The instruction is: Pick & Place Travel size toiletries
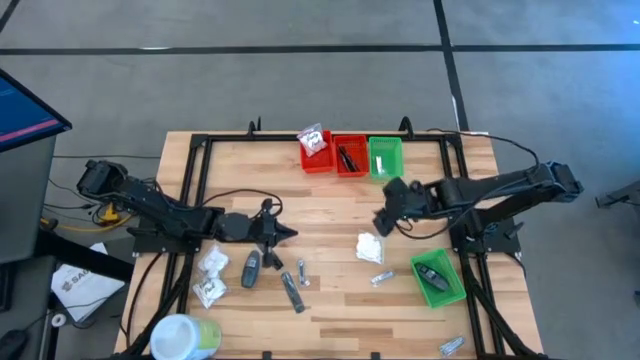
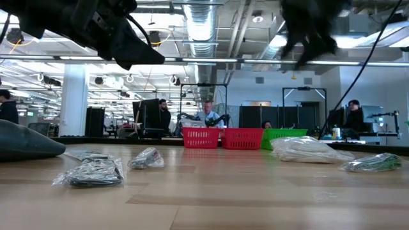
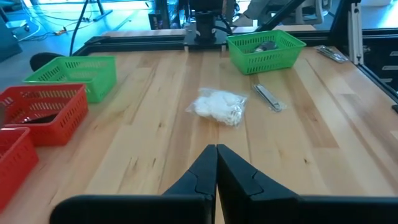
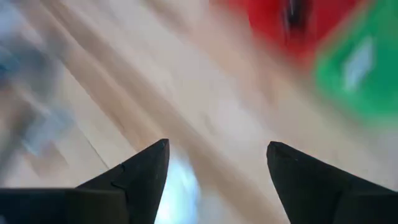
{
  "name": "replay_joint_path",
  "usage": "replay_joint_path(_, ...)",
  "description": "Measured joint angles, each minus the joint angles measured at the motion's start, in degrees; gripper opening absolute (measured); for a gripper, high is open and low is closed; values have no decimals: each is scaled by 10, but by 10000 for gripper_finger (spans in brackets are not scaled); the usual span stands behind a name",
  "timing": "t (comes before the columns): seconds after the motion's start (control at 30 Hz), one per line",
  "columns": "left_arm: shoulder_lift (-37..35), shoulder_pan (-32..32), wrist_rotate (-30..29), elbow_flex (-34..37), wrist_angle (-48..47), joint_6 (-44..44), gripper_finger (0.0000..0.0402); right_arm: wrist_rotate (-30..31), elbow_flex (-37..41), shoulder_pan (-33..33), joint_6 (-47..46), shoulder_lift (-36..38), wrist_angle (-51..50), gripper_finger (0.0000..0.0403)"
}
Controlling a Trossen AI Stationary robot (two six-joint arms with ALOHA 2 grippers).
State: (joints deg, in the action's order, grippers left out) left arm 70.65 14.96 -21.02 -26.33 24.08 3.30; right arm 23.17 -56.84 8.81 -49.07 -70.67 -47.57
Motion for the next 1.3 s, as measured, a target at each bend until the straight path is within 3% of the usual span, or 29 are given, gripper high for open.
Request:
replay_joint_path(0.13,0,-8,0,0,0,-3,1,-91,68,-15,-67,-15,-29,234)
replay_joint_path(0.37,0,-12,0,0,1,-5,1,-238,117,-48,12,-17,166,177)
replay_joint_path(0.57,0,-12,0,0,3,-14,2,-262,118,-10,53,-18,163,112)
replay_joint_path(0.73,0,-12,0,0,4,-16,2,-268,118,13,62,-18,157,16)
replay_joint_path(0.93,0,-12,0,0,4,-15,2,-277,119,11,77,-40,170,4)
replay_joint_path(1.17,0,-12,0,0,9,-16,2,-376,104,-39,130,-149,161,1)
replay_joint_path(1.3,0,-12,0,0,9,-16,2,-400,70,-65,170,-202,162,1)
